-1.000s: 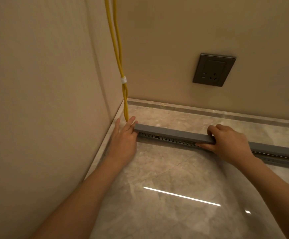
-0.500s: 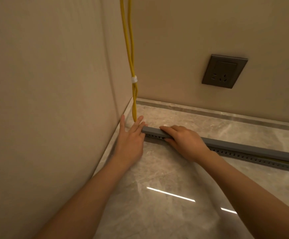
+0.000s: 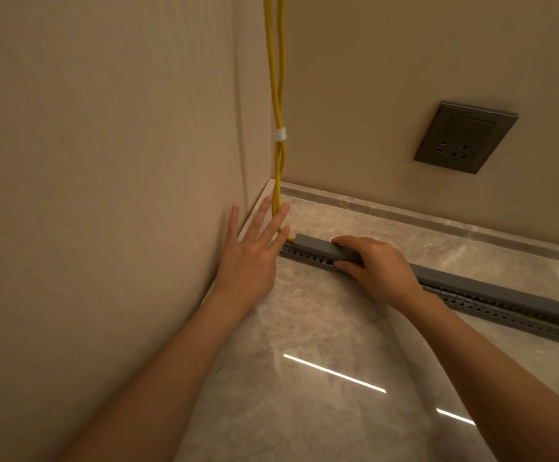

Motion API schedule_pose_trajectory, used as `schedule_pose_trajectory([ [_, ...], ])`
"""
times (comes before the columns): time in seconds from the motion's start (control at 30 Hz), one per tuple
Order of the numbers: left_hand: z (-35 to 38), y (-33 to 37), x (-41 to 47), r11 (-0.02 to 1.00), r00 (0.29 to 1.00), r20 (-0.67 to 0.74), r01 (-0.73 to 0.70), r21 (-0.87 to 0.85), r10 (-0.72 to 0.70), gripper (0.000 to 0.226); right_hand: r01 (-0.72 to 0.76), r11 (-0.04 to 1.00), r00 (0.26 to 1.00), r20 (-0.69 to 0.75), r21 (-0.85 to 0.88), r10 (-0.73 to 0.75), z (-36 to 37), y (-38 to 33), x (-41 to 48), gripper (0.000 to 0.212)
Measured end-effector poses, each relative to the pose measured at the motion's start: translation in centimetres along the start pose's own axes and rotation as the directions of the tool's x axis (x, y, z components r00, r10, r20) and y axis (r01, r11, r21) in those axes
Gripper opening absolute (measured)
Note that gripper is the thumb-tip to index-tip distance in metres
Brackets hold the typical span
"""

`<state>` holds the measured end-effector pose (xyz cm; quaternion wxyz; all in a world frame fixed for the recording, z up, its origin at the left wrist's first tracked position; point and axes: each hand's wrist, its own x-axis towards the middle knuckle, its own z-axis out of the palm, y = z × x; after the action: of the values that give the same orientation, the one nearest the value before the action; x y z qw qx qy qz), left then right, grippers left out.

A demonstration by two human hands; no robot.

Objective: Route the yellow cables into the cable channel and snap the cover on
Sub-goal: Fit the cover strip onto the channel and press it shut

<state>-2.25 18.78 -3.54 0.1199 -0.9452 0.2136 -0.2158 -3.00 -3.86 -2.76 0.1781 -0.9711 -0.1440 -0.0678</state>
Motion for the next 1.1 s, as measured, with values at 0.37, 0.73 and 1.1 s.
schedule_pose_trajectory([
  [0.37,-0.5,0.1,-0.2,0.996,0.993,0.119,0.003,0.093,-0.014,0.058,0.032,0.998,0.998,0.064,-0.052,-0.028,0.8,-1.0,1.4,0.037],
  [0.73,-1.4,-0.2,0.0,0.979,0.986,0.147,-0.106,0.173,0.081,0.047,0.066,0.998,0.988,0.140,-0.018,-0.063,0.0,-0.4,1.4,0.038],
  [1.1,-0.6,0.6,-0.3,0.996,0.982,0.168,-0.089,-0.001,0.087,0.055,0.059,0.998,0.995,0.079,-0.036,-0.056,0.3,0.8,-0.3,0.042],
])
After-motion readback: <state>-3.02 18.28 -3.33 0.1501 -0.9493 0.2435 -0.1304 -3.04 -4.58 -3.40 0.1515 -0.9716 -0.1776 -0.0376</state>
